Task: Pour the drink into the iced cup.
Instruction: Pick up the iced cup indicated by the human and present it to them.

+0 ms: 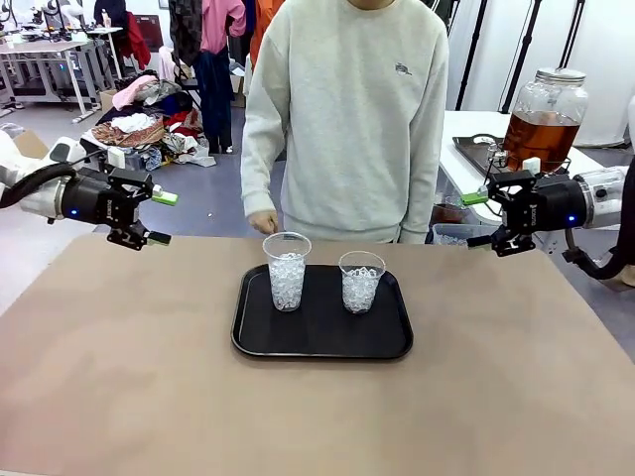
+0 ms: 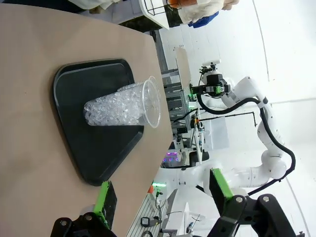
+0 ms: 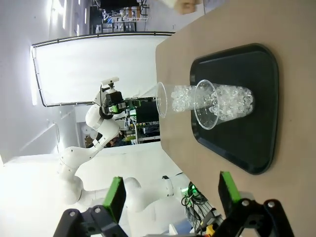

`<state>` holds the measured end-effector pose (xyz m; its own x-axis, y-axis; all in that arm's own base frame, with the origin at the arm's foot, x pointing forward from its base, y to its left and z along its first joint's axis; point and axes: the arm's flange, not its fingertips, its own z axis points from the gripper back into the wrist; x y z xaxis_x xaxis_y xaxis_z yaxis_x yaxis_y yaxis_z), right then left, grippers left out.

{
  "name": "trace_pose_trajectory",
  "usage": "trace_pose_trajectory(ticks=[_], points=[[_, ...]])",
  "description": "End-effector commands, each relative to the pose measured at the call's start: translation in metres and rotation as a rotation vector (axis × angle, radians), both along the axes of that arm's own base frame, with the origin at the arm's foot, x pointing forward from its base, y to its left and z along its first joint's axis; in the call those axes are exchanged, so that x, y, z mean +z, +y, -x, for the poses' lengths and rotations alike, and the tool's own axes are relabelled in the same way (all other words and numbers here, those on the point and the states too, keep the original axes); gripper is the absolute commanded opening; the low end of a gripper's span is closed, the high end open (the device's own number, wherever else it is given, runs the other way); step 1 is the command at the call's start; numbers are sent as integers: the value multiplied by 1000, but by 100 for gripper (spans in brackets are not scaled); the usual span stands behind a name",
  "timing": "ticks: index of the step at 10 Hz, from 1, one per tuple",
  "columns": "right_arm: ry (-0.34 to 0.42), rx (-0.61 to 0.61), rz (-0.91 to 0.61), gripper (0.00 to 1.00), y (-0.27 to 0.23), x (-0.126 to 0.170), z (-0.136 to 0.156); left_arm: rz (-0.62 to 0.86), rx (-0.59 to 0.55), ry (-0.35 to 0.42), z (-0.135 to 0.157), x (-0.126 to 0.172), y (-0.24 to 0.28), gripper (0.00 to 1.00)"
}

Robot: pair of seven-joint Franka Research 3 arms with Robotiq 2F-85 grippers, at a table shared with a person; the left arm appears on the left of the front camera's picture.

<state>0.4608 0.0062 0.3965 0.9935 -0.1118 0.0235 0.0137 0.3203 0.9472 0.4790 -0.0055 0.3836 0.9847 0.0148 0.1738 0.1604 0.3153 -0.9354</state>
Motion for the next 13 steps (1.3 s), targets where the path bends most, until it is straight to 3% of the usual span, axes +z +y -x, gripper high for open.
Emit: trace_pose_trajectory(ticks=[1,13], points=[[8,-2,-2,100,0,-2,0,1,3,-2,1,1,1,100],[8,-2,-2,100,0,-2,0,1,3,-2,1,1,1,100]])
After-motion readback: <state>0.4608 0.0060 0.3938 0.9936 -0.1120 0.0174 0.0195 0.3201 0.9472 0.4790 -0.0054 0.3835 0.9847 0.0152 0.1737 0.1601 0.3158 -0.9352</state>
